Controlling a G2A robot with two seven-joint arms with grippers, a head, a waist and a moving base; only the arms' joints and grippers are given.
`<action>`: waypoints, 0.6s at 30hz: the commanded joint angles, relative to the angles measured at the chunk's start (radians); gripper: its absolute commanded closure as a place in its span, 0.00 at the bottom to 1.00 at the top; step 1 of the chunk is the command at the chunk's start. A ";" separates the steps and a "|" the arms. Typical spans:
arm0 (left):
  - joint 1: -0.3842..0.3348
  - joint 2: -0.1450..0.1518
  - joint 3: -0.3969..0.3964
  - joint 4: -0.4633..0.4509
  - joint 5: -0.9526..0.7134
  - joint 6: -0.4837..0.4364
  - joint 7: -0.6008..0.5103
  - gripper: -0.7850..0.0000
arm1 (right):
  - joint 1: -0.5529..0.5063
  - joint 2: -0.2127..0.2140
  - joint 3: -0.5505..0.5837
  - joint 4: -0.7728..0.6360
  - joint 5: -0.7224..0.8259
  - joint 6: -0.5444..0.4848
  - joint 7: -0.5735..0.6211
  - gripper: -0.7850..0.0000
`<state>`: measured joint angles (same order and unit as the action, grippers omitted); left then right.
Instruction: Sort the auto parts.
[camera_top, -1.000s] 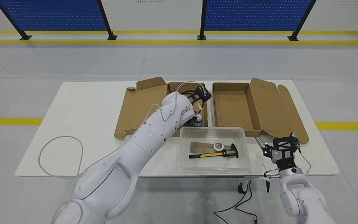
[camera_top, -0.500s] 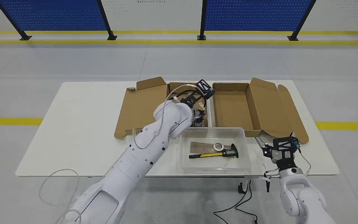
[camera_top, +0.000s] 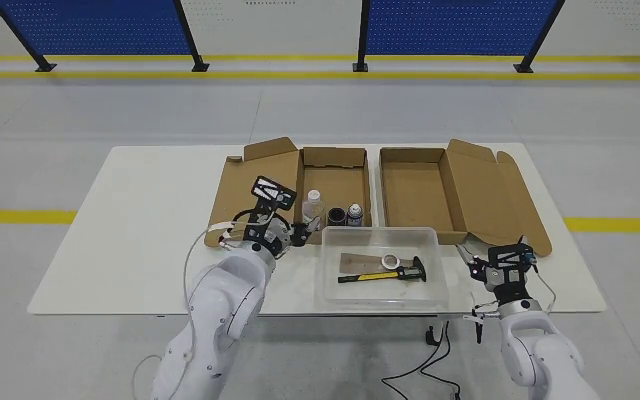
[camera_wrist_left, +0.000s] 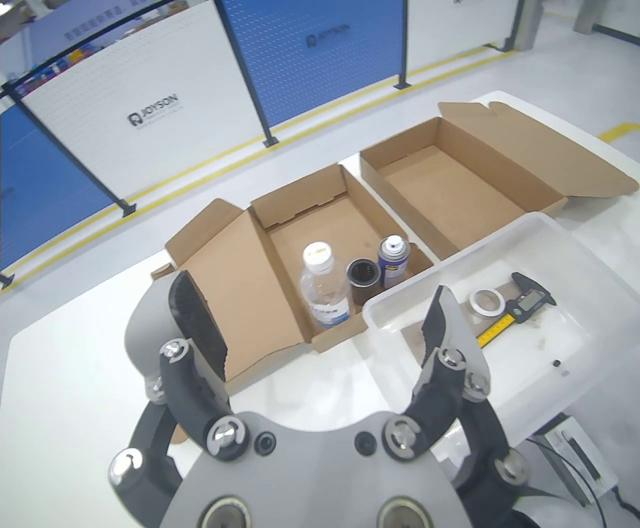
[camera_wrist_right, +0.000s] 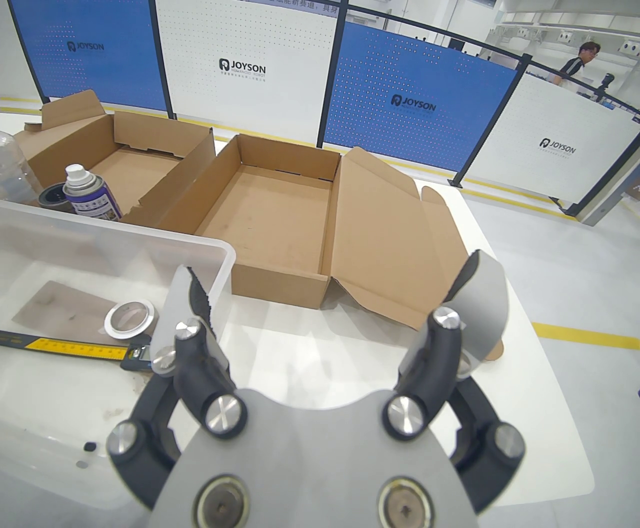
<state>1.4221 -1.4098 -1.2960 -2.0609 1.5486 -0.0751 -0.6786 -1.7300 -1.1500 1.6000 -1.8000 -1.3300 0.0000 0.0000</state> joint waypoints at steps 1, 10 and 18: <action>0.074 0.004 -0.037 -0.038 0.018 0.039 0.039 0.00 | 0.000 0.000 0.000 0.000 0.000 0.000 0.000 0.00; 0.162 0.009 -0.076 -0.085 0.027 0.087 0.071 0.00 | 0.000 0.000 0.000 0.000 0.000 0.000 0.000 0.00; 0.162 0.009 -0.076 -0.085 0.027 0.087 0.071 0.00 | 0.028 0.000 -0.005 -0.064 -0.004 -0.046 0.055 0.00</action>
<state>1.5839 -1.4012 -1.3722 -2.1458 1.5758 0.0113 -0.6074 -1.7071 -1.1501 1.5985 -1.8450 -1.3337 -0.0380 0.0334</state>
